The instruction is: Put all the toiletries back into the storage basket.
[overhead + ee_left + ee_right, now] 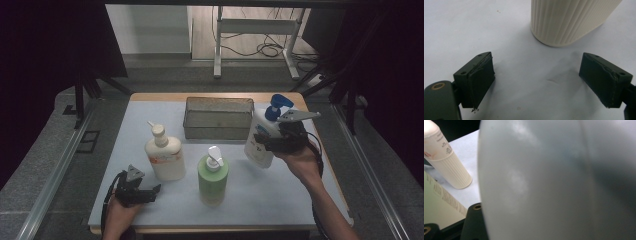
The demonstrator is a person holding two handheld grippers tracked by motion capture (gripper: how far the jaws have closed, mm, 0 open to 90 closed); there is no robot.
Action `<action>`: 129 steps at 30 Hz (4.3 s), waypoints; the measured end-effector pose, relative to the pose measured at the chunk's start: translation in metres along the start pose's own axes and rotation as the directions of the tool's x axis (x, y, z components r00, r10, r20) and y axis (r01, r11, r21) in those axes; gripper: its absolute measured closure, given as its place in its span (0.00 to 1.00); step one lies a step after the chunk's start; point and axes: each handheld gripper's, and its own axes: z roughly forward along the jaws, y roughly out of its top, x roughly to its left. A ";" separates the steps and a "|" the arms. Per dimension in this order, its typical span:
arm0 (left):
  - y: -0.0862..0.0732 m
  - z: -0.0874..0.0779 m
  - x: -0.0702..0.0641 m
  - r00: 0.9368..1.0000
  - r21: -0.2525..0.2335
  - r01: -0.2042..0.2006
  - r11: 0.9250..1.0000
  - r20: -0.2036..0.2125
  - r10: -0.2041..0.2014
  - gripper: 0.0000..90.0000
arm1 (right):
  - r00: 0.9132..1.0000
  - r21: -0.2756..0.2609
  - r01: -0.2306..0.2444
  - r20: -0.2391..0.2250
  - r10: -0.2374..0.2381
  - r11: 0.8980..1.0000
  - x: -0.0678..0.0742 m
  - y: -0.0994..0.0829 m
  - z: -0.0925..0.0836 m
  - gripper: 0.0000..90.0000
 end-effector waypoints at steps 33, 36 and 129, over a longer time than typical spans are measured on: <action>0.000 0.000 0.000 1.000 0.000 0.001 1.000 0.001 -0.001 0.14 | 0.999 -0.029 0.046 -0.019 -0.046 0.999 0.026 0.073 0.042 0.42; 0.000 0.000 0.000 1.000 0.001 0.001 1.000 0.001 -0.001 0.14 | 0.999 -0.029 0.049 -0.016 -0.049 0.998 0.027 0.077 0.046 0.42; 0.000 0.000 0.000 1.000 0.003 0.007 1.000 0.005 -0.007 0.14 | 0.999 0.024 0.008 0.051 -0.009 1.000 0.043 0.110 0.210 0.42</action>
